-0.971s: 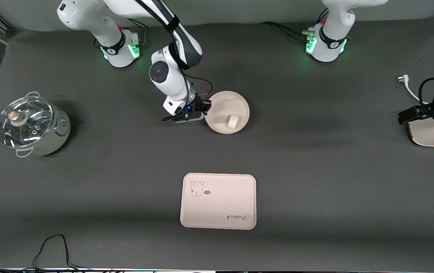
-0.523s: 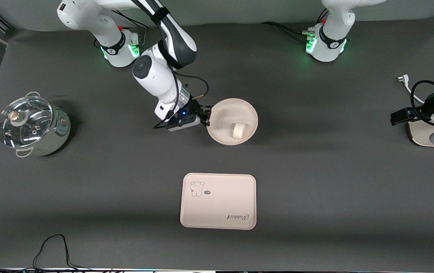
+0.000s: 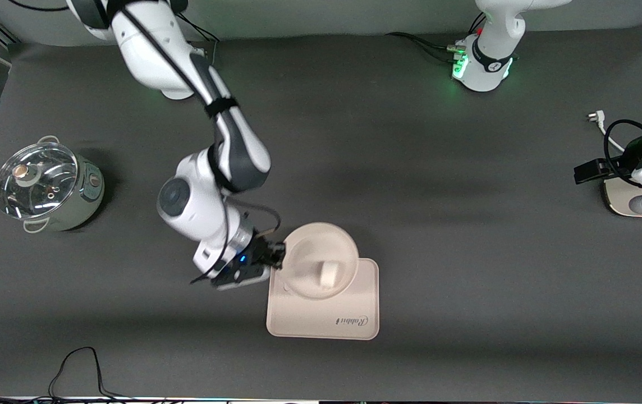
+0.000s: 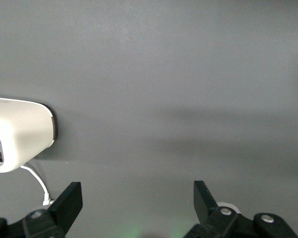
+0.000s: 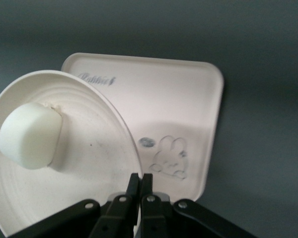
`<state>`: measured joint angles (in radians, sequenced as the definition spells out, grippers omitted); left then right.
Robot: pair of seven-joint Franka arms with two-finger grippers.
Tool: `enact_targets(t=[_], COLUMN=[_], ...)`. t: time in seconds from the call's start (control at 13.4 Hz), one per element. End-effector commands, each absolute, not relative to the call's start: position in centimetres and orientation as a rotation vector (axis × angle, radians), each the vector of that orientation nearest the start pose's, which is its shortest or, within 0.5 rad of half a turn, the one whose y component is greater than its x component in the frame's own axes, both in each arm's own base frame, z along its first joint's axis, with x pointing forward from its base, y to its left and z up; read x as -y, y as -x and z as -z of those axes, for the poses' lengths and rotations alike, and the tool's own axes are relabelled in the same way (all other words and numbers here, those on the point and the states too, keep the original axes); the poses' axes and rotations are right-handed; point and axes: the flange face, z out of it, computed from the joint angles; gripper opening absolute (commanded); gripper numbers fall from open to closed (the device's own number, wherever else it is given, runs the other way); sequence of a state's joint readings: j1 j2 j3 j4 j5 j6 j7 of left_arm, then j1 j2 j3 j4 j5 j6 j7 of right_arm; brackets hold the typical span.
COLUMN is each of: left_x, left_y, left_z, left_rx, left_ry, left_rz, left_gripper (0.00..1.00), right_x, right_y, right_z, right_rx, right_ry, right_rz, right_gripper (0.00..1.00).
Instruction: Place bun in plate and plate on tray
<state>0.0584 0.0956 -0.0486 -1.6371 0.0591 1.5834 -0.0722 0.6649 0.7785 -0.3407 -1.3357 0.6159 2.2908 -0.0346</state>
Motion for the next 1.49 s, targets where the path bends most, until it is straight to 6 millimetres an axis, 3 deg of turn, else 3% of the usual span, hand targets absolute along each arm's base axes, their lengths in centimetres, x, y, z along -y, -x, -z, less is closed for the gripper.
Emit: enact_targets(t=[0.0, 0.22, 0.52, 0.6, 0.67, 0.82, 1.05, 1.2, 1.42], left_x=[-0.9, -0.9, -1.4, -1.6, -1.6, -1.6, -1.6, -1.8, -1.8], left_y=[-57.9, -58.3, -58.6, -58.6, -58.7, -58.7, -58.7, -58.7, -58.8], left_z=[-54.1, -53.3, -53.1, -53.1, -53.0, -52.9, -52.8, -52.8, -52.8], left_rx=[0.073, 0.059, 0.072, 0.077, 0.079, 0.079, 0.079, 0.083, 0.086], left_ry=[3.072, 3.06, 3.061, 3.062, 3.062, 3.062, 3.063, 3.063, 3.069], left_rz=[-0.236, -0.247, -0.238, -0.236, -0.234, -0.234, -0.236, -0.237, -0.225], left_gripper=[1.0, 1.0, 1.0, 1.0, 1.0, 1.0, 1.0, 1.0, 1.0], right_x=[-33.3, -33.9, -33.9, -33.9, -33.8, -33.5, -30.7, -25.2, -16.3], right_y=[-71.8, -72.4, -72.6, -72.8, -72.8, -73.0, -73.5, -72.6, -69.0], right_z=[-26.1, -22.3, -21.5, -21.6, -21.6, -22.8, -28.7, -33.5, -40.9], right_rx=[0.235, 0.199, 0.203, 0.205, 0.204, 0.211, 0.229, 0.181, 0.095], right_ry=[2.797, 2.743, 2.726, 2.724, 2.725, 2.72, 2.711, 2.71, 2.726], right_rz=[0.238, 0.181, 0.179, 0.196, 0.203, 0.213, 0.158, 0.08, 0.093], right_gripper=[0.0, 0.0, 0.0, 0.55, 0.98, 1.0, 1.0, 1.0, 1.0])
